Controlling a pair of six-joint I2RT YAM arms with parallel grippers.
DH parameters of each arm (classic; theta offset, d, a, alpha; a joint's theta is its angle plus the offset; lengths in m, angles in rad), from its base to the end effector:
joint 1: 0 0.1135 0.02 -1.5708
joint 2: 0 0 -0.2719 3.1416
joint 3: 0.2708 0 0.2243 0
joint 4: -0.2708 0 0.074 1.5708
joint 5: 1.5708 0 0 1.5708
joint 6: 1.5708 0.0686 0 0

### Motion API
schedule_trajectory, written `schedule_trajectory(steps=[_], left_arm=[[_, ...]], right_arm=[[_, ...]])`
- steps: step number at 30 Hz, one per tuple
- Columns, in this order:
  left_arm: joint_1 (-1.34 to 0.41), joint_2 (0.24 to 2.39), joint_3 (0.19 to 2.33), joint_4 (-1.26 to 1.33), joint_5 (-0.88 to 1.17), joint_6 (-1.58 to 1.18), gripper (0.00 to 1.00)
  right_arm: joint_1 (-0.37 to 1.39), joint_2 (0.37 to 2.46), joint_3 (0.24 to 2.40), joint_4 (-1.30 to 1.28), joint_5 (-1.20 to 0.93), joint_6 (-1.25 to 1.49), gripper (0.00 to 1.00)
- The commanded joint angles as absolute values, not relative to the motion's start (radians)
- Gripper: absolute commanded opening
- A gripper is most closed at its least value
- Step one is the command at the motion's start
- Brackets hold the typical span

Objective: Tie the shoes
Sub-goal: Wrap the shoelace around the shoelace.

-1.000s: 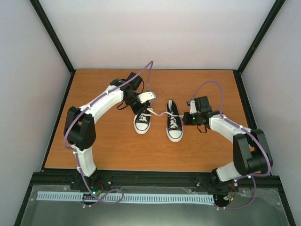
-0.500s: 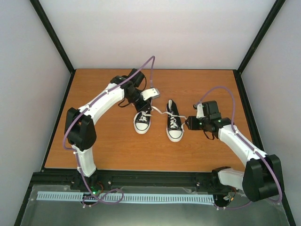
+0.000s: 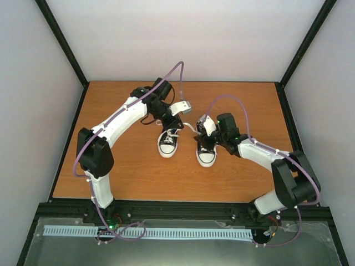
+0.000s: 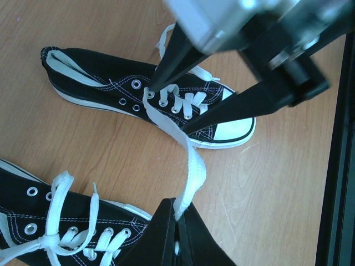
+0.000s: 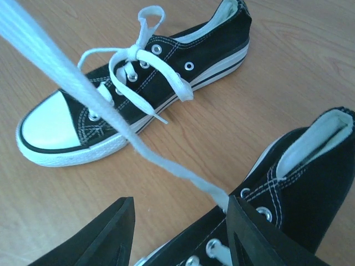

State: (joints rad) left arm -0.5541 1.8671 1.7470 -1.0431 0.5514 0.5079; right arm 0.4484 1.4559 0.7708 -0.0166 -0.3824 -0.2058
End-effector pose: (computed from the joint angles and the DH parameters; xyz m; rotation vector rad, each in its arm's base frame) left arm 0.2988 -0.2272 0.2856 1.4758 2.2070 -0.7623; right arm 0.2586 0.1528 0.2045 -0.9200 2.0786 0.5621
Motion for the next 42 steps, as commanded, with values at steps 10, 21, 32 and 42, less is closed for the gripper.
schedule_trajectory(steps=[10, 21, 32, 42], left_arm=[[-0.561, 1.802, 1.761, -1.025, 0.61, 0.555, 0.01], [-0.563, 1.808, 1.747, -1.038, 0.65, 0.58, 0.03], [-0.782, 1.91, 1.533, -0.932, 0.542, 0.701, 0.08], [-0.664, 1.889, 1.625, -1.033, 0.629, 0.85, 0.54]], right_arm=[[0.428, 1.574, 0.809, 0.157, -0.341, -0.263, 0.1], [0.403, 1.581, 0.814, 0.17, -0.312, -0.2, 0.03], [0.369, 1.568, 0.81, 0.15, -0.422, -0.119, 0.03], [0.358, 1.562, 0.794, 0.155, -0.445, -0.119, 0.03]])
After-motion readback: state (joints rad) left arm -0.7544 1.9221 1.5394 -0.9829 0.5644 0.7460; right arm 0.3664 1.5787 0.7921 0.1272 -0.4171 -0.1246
